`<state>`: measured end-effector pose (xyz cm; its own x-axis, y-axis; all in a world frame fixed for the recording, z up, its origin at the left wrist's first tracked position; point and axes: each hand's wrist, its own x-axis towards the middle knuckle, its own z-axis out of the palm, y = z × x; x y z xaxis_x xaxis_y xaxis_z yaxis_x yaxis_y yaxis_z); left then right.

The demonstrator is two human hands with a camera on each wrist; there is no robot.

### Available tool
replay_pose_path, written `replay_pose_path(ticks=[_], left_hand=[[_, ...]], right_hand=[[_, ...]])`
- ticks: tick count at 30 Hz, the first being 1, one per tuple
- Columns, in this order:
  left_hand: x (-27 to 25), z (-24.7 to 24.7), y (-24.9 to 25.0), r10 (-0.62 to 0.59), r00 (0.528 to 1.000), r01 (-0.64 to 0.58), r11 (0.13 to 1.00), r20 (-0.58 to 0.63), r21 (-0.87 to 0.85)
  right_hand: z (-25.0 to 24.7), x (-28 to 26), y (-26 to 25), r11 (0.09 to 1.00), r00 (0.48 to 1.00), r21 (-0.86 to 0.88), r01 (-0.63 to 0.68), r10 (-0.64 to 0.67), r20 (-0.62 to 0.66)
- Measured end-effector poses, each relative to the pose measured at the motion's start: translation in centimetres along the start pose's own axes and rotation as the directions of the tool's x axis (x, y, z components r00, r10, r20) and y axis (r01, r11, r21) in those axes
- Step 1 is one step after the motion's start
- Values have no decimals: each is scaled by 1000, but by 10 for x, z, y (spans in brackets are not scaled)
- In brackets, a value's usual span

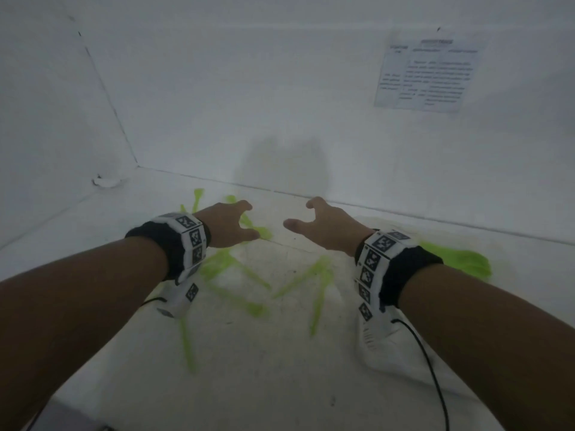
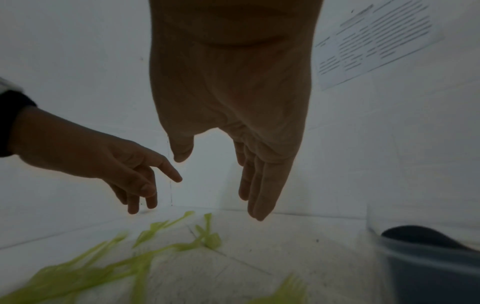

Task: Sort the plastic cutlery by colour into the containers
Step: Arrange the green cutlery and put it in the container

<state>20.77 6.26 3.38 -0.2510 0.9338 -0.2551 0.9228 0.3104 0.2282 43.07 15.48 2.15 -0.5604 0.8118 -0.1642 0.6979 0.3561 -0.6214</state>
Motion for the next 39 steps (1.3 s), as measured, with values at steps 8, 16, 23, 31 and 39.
replay_pose_path(ticks=[8,16,23,31,39], left_hand=[[5,28,-34,196,977,-198,980,79,16],[13,55,-34,454,881,-454,890,137,-27],[20,83,-14,570,811,-579,815,133,33],[25,101,26,547,828,-560,814,121,156],[36,102,26,463,882,-462,886,88,-43]], right_hand=[[49,-21,-9,975,974,-45,-217,214,-71],[102,-68,2,873,894,-204,-443,415,-169],[133,-81,-2,791,859,-335,-512,465,-216],[118,-73,2,816,846,-231,-530,490,-211],[110,-65,5,821,864,-271,-502,466,-188]])
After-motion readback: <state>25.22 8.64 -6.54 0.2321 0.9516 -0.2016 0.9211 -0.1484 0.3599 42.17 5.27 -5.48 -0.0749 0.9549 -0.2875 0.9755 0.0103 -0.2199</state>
